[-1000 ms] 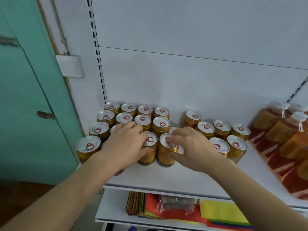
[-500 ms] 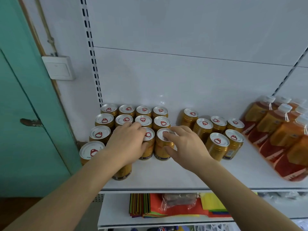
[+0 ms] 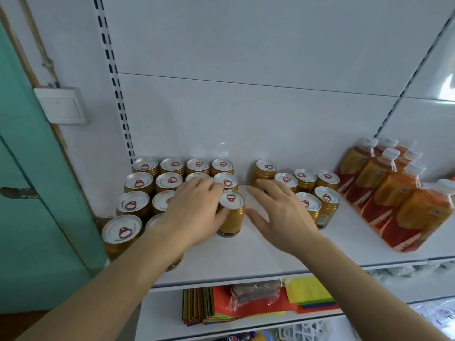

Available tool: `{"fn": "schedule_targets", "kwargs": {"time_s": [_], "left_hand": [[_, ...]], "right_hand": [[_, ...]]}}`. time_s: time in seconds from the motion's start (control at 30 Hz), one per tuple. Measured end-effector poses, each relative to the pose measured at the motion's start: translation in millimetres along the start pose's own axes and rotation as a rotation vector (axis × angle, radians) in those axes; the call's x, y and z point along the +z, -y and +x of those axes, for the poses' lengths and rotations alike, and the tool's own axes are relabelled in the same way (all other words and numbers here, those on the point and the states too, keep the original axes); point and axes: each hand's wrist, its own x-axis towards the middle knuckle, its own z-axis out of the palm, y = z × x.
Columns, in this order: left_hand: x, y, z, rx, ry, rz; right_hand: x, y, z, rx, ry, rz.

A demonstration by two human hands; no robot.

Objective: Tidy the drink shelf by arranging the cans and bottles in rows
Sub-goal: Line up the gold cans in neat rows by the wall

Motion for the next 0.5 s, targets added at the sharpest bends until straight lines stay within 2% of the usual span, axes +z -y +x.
{"fn": "schedule_targets", "kwargs": {"time_s": [0.17, 0.3, 0.4, 0.5], "left_hand": [[12.0, -64.1, 27.7, 0.124, -0.049, -0.128], [32.9, -117.0, 52.5, 0.181, -0.016, -0.159], [58.3, -146.3, 65.9, 0.16, 0.043, -0.115], [78.0, -161.5, 64.8, 0.152, 0.013, -0.08]], "right_hand": [[-25.2, -88.6, -28.3, 0.102, -0.145, -0.065], [-35.9, -147.7, -42.1, 0.2, 0.023, -0.151], [-30.2, -162.3, -47.3, 0.157, 0.166, -0.164], [-25.9, -170.3, -55.5, 0.136, 0.163, -0.069]]}}
